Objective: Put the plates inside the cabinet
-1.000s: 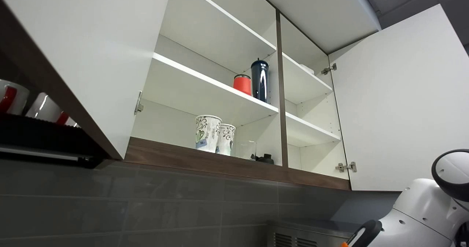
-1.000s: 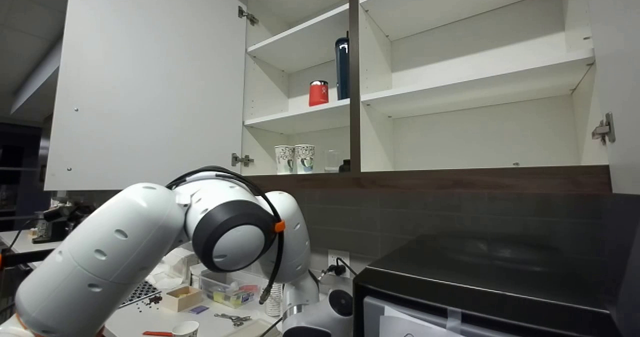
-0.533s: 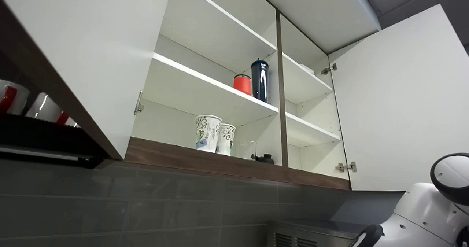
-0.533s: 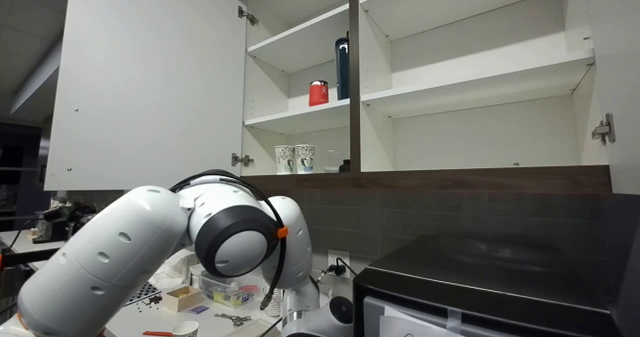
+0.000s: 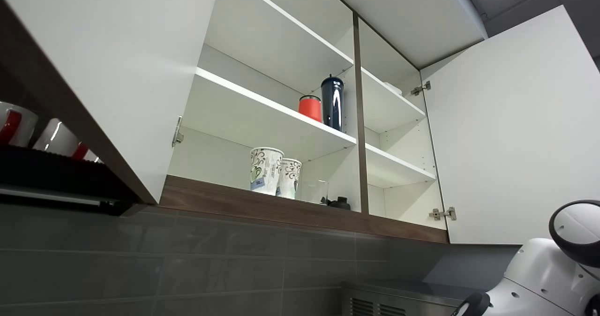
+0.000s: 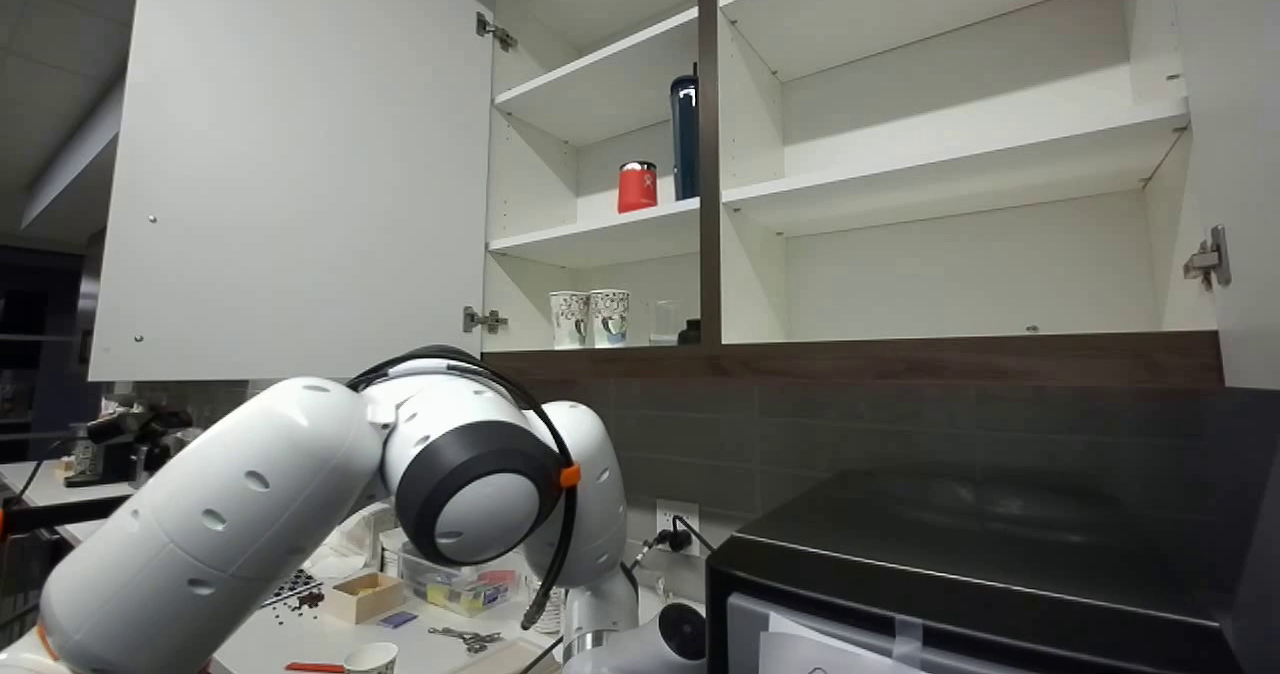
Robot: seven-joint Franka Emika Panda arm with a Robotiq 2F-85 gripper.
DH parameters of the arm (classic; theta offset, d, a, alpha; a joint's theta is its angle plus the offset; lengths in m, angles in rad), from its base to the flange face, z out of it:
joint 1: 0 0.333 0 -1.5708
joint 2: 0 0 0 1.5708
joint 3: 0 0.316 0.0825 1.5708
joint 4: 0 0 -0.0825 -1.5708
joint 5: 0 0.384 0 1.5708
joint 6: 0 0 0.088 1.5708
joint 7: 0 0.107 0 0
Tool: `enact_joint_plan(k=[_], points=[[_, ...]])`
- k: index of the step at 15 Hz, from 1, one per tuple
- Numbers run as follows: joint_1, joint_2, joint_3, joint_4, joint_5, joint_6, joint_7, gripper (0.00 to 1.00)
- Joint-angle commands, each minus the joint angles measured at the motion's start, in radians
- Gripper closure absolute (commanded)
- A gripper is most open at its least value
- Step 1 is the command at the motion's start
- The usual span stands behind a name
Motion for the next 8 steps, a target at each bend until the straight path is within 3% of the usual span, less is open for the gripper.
enact_joint_plan(k=[1, 8], points=[[-0.003, 0.031, 0.001, 0.028, -0.013, -0.033, 0.000, 0.00], [0.000, 0.054, 0.002, 0.058, -0.006, -0.084, -0.008, 0.00]])
